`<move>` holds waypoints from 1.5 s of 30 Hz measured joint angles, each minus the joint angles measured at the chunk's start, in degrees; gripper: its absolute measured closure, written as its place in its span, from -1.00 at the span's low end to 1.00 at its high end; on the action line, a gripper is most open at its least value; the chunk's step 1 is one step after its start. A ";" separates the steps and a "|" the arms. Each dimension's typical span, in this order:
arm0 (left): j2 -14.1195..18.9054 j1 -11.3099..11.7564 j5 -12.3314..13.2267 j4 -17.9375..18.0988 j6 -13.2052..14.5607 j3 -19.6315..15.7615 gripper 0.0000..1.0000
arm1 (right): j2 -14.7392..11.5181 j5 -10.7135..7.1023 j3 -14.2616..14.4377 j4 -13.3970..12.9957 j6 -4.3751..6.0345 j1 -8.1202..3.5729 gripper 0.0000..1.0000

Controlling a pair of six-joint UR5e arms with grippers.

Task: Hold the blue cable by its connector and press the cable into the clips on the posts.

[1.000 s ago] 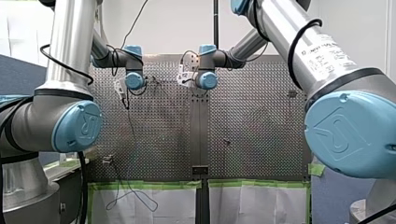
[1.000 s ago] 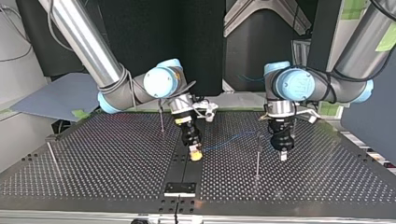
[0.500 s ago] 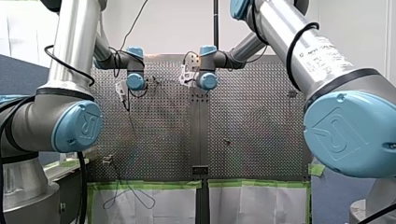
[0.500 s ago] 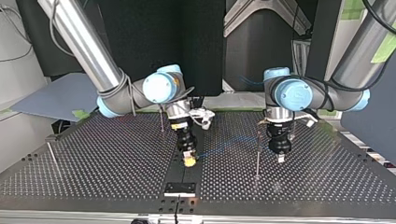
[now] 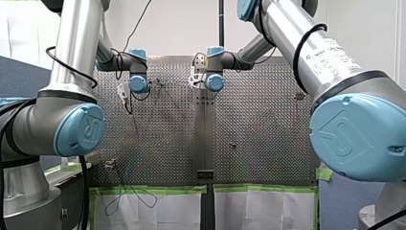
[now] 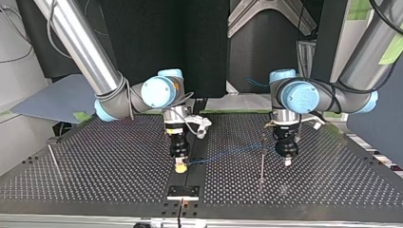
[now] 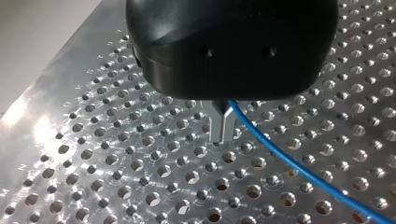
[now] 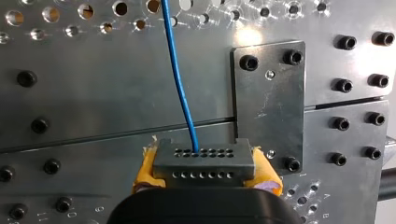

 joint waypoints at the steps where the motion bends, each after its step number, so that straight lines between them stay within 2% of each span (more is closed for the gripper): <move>1: 0.00 0.00 0.04 0.14 -0.01 0.00 1.00 | 0.00 -0.04 -0.01 0.00 -0.01 0.00 1.00; 9: 0.07 0.02 1.62 0.73 -0.61 0.00 1.00 | 0.00 -0.48 -0.01 0.09 -0.02 0.18 1.00; 10: 0.08 0.00 1.63 0.75 -0.39 -0.01 0.91 | 0.00 -0.52 -0.01 0.12 -0.02 0.22 1.00; 11: 0.13 -0.02 1.61 0.77 -0.08 -0.01 0.91 | 0.00 -0.55 -0.01 0.18 -0.03 0.27 1.00; 12: 0.24 -0.07 1.57 0.78 0.39 0.00 0.44 | 0.00 -0.58 0.00 0.23 -0.05 0.33 1.00; 13: 0.38 -0.09 1.53 0.80 0.76 0.00 -0.24 | 0.00 -0.59 0.00 0.29 -0.08 0.37 1.00; 14: 0.54 -0.11 1.49 0.82 1.12 0.00 -0.24 | 0.00 -0.61 0.00 0.39 -0.13 0.43 1.00; 15: 0.75 -0.13 1.39 0.80 1.48 0.00 -0.65 | 0.00 -0.62 0.00 0.48 -0.17 0.48 1.00; 17: 1.00 -0.18 1.01 0.69 1.65 0.00 -0.65 | 0.00 -0.62 0.00 0.69 -0.23 0.56 1.00; 18: 1.15 -0.20 0.62 0.59 1.65 0.00 -1.00 | 0.01 -0.62 0.00 0.77 -0.25 0.60 1.00; 26: 2.36 -0.13 -3.06 -1.94 3.45 0.00 -1.00 | 0.01 -0.63 0.01 1.37 -0.29 1.01 1.00; 30: 2.45 -0.71 -4.23 -3.77 3.27 -0.03 -1.00 | 0.01 -0.62 0.01 1.60 -0.28 1.25 1.00; 37: 2.47 -2.31 -3.97 -7.01 0.92 -1.84 -1.00 | 0.01 -0.58 0.02 2.47 -0.28 1.65 1.00; 42: 2.52 -3.09 -3.94 -9.29 0.36 -4.15 -1.00 | 0.00 -0.61 0.02 2.66 -0.28 1.86 1.00; 45: 2.60 -3.58 -4.20 -9.29 0.10 -5.74 -1.00 | 0.00 -0.62 0.02 2.66 -0.28 1.91 1.00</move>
